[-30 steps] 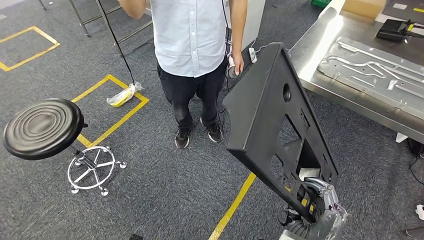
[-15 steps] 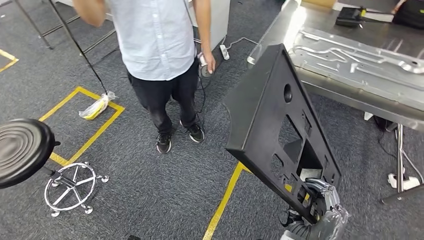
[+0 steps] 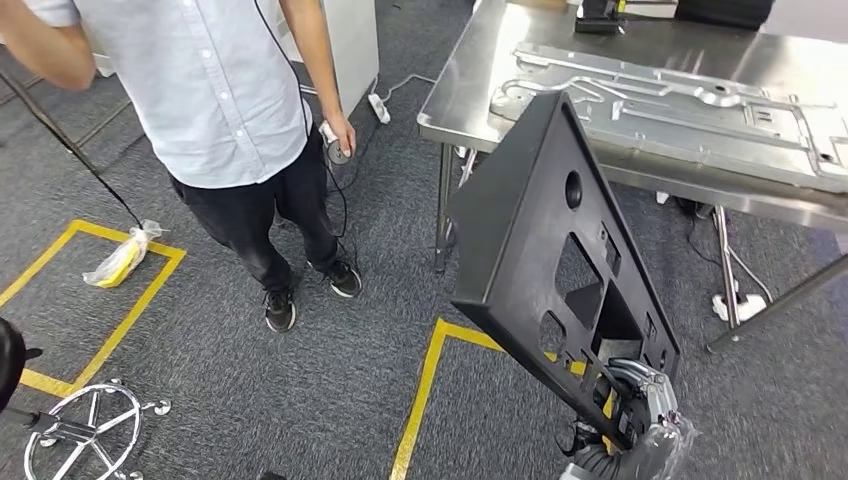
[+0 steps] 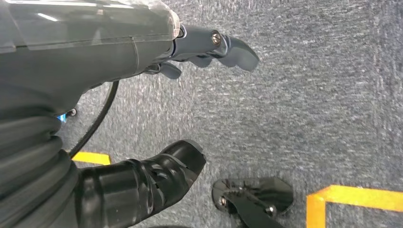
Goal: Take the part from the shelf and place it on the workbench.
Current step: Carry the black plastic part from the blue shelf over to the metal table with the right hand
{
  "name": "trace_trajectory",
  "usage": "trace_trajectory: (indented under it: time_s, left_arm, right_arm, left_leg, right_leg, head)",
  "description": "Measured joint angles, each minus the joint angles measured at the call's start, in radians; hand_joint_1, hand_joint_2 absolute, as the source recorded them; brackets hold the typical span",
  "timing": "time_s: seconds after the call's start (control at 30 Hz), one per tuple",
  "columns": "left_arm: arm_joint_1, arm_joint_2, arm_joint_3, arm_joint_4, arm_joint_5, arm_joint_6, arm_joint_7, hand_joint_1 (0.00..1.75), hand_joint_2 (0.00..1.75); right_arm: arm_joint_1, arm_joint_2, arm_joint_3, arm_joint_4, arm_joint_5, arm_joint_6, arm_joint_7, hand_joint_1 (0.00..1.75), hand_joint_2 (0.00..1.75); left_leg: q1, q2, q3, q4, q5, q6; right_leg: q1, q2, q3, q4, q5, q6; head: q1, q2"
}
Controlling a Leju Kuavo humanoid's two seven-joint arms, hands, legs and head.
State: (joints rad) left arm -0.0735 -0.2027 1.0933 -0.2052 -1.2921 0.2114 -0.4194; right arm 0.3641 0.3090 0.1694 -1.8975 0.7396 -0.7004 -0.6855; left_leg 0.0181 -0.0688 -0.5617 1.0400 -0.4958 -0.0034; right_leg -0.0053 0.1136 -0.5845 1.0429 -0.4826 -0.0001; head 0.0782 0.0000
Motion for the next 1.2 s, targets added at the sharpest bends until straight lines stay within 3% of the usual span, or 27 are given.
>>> trace_trajectory:
  time_s: [0.07,0.1,0.13,0.2,0.27,0.3,0.33,0.37,0.43,0.5,0.53,0.57,0.63,0.7,0.73,0.77,0.8,0.83,0.9,0.97,1.1,1.2]
  left_arm:
    - [-0.002,0.0,0.0,0.0,0.0,-0.007,-0.007,0.0,1.75]
    - [-0.002,0.0,0.0,0.0,0.0,-0.01,-0.011,0.0,1.75]
    - [-0.002,-0.001,0.0,0.0,-0.001,-0.013,-0.015,0.0,1.75]
    - [0.0,-0.001,0.0,0.0,-0.001,-0.017,-0.019,0.0,1.75]
    - [0.003,-0.001,0.0,0.0,-0.001,-0.019,-0.022,0.0,1.75]
    - [0.004,0.0,0.0,0.0,-0.001,-0.02,-0.024,0.0,1.75]
    - [0.003,0.0,0.0,0.0,-0.001,-0.02,-0.026,0.0,1.75]
    - [0.002,0.0,0.0,0.0,-0.001,-0.02,-0.027,0.0,1.75]
    - [0.001,-0.001,0.0,0.0,-0.002,-0.02,-0.029,0.0,1.75]
    - [0.0,-0.001,0.0,0.0,-0.002,-0.021,-0.03,0.0,1.75]
    - [-0.001,-0.001,0.0,0.0,-0.002,-0.021,-0.031,0.0,1.75]
    - [-0.002,-0.001,0.0,0.0,-0.002,-0.021,-0.031,0.0,1.75]
    - [-0.003,-0.001,0.0,0.0,-0.003,-0.021,-0.031,0.0,1.75]
    - [-0.002,-0.001,0.0,0.0,-0.003,-0.021,-0.031,0.0,1.75]
    - [0.0,-0.001,0.0,0.0,-0.003,-0.021,-0.031,0.0,1.75]
    - [0.001,-0.001,0.0,0.0,-0.003,-0.021,-0.031,0.0,1.75]
    - [0.002,-0.001,0.0,0.0,-0.003,-0.021,-0.03,0.0,1.75]
    - [0.003,-0.001,0.0,0.0,-0.004,-0.021,-0.03,0.0,1.75]
    - [0.002,0.0,0.0,0.0,-0.008,-0.022,-0.03,0.0,1.75]
    - [0.0,0.001,-0.001,0.0,-0.012,-0.023,-0.03,0.0,1.75]
    - [0.001,0.001,-0.002,0.0,-0.016,-0.031,-0.032,0.0,1.75]
    - [0.0,0.002,-0.002,0.0,-0.017,-0.045,-0.033,0.0,1.75]
  right_arm:
    - [0.002,0.0,-0.002,0.0,0.0,0.0,0.0,1.75,1.75]
    - [0.003,0.0,-0.003,-0.001,0.001,0.0,0.0,1.75,1.75]
    - [0.003,0.0,-0.004,-0.001,0.001,0.0,0.0,1.75,1.75]
    - [0.002,0.0,-0.004,-0.002,0.002,0.0,0.0,1.75,1.75]
    - [0.003,0.0,-0.005,-0.001,0.003,0.0,0.0,1.75,1.75]
    - [0.003,0.0,-0.005,-0.001,0.003,0.0,0.0,1.75,1.75]
    - [0.004,0.0,-0.005,0.0,0.003,0.0,0.0,1.75,1.75]
    - [0.004,0.0,-0.005,0.0,0.004,0.0,0.0,1.75,1.75]
    - [0.003,0.0,-0.005,0.0,0.005,0.0,0.0,1.75,1.75]
    - [0.002,0.0,-0.005,0.0,0.006,0.0,0.0,1.75,1.75]
    - [0.003,0.0,-0.005,0.0,0.007,0.0,0.0,1.75,1.75]
    - [0.004,0.0,-0.005,0.0,0.007,0.0,0.0,1.75,1.75]
    - [0.004,0.0,-0.004,0.0,0.008,0.0,0.0,1.75,1.75]
    - [0.002,0.0,-0.002,0.0,0.009,0.0,0.001,1.75,1.75]
    - [0.002,0.0,-0.001,0.001,0.009,0.0,0.002,1.75,1.75]
    - [0.002,0.0,0.0,0.001,0.008,0.0,0.006,1.75,1.75]
    - [0.002,-0.001,0.002,0.002,0.008,0.0,0.009,1.75,1.75]
    - [0.001,-0.002,0.004,0.003,0.007,0.0,0.012,1.75,1.75]
    - [0.001,-0.003,0.009,0.004,0.006,0.0,0.012,1.75,1.75]
    - [0.0,-0.004,0.012,0.004,0.009,0.0,0.005,1.75,1.75]
    - [-0.002,-0.005,0.013,-0.001,0.032,0.0,-0.006,1.75,1.75]
    - [-0.005,-0.005,0.013,-0.008,0.043,0.0,-0.007,1.75,1.75]
  left_leg:
    - [0.0,0.02,0.004,-0.008,0.005,0.012]
    - [0.002,0.031,0.007,-0.013,0.009,0.019]
    - [0.004,0.043,0.009,-0.018,0.012,0.026]
    - [0.004,0.067,0.011,-0.022,0.012,0.033]
    - [0.002,0.094,0.011,-0.021,0.009,0.033]
    - [0.002,0.108,0.013,-0.021,0.007,0.032]
    - [0.002,0.12,0.015,-0.021,0.005,0.031]
    - [0.002,0.131,0.019,-0.021,0.002,0.028]
    - [-0.001,0.148,0.028,-0.022,-0.004,0.021]
    - [-0.004,0.162,0.036,-0.025,-0.008,0.01]
    - [-0.005,0.17,0.04,-0.028,-0.009,0.005]
    - [-0.004,0.172,0.043,-0.03,-0.011,-0.001]
    - [-0.003,0.14,0.037,0.0,-0.037,-0.01]
    - [-0.001,0.092,-0.012,0.109,-0.099,-0.013]
    - [-0.001,0.082,-0.046,0.178,-0.129,-0.013]
    - [-0.001,0.079,-0.075,0.23,-0.143,-0.014]
    - [-0.001,0.078,-0.088,0.248,-0.136,-0.014]
    - [-0.001,0.078,-0.085,0.229,-0.11,-0.013]
    - [-0.001,0.072,-0.037,0.102,-0.033,-0.007]
    - [-0.004,0.062,0.0,0.004,0.005,0.0]
    - [-0.008,0.059,0.006,-0.016,0.01,0.002]
    - [-0.009,0.059,0.006,-0.016,0.01,0.006]
  right_leg:
    - [-0.003,0.006,-0.004,0.0,0.002,0.013]
    - [-0.002,-0.011,-0.009,0.011,-0.006,0.018]
    - [-0.001,-0.037,-0.023,0.04,-0.024,0.022]
    - [-0.001,-0.09,-0.079,0.152,-0.083,0.03]
    - [-0.005,-0.104,-0.135,0.256,-0.118,0.035]
    - [-0.007,-0.107,-0.14,0.263,-0.108,0.036]
    - [-0.008,-0.112,-0.123,0.228,-0.081,0.036]
    - [-0.008,-0.123,-0.088,0.162,-0.043,0.033]
    - [-0.001,-0.157,-0.02,0.033,0.003,0.022]
    - [0.008,-0.169,-0.001,-0.011,0.007,0.012]
    - [0.009,-0.159,-0.002,-0.013,0.009,0.007]
    - [0.005,-0.148,0.0,-0.018,0.012,0.002]
    - [-0.003,-0.13,0.007,-0.031,0.019,-0.01]
    - [-0.005,-0.114,0.01,-0.036,0.022,-0.018]
    - [-0.004,-0.105,0.01,-0.036,0.022,-0.02]
    - [-0.003,-0.096,0.01,-0.035,0.021,-0.021]
    - [-0.002,-0.087,0.01,-0.033,0.02,-0.022]
    - [-0.001,-0.079,0.011,-0.03,0.018,-0.022]
    - [-0.001,-0.068,0.012,-0.021,0.012,-0.019]
    - [0.002,-0.062,0.008,-0.01,0.005,-0.011]
    - [0.005,-0.062,0.005,-0.006,0.002,-0.014]
    - [0.004,-0.063,0.009,-0.011,0.004,-0.009]
  head:
    - [0.0,0.0]
    - [0.002,0.0]
    - [0.004,0.0]
    - [0.009,0.0]
    - [0.009,0.0]
    - [0.009,0.0]
    - [0.009,0.0]
    - [0.009,0.0]
    - [0.009,0.0]
    - [0.009,0.0]
    - [0.009,0.0]
    - [0.008,0.0]
    - [0.007,0.0]
    - [0.005,0.0]
    - [0.005,0.0]
    - [0.005,0.0]
    - [0.005,0.0]
    - [0.005,0.0]
    - [0.005,0.0]
    - [0.005,0.0]
    - [0.005,0.0]
    - [0.006,0.0]
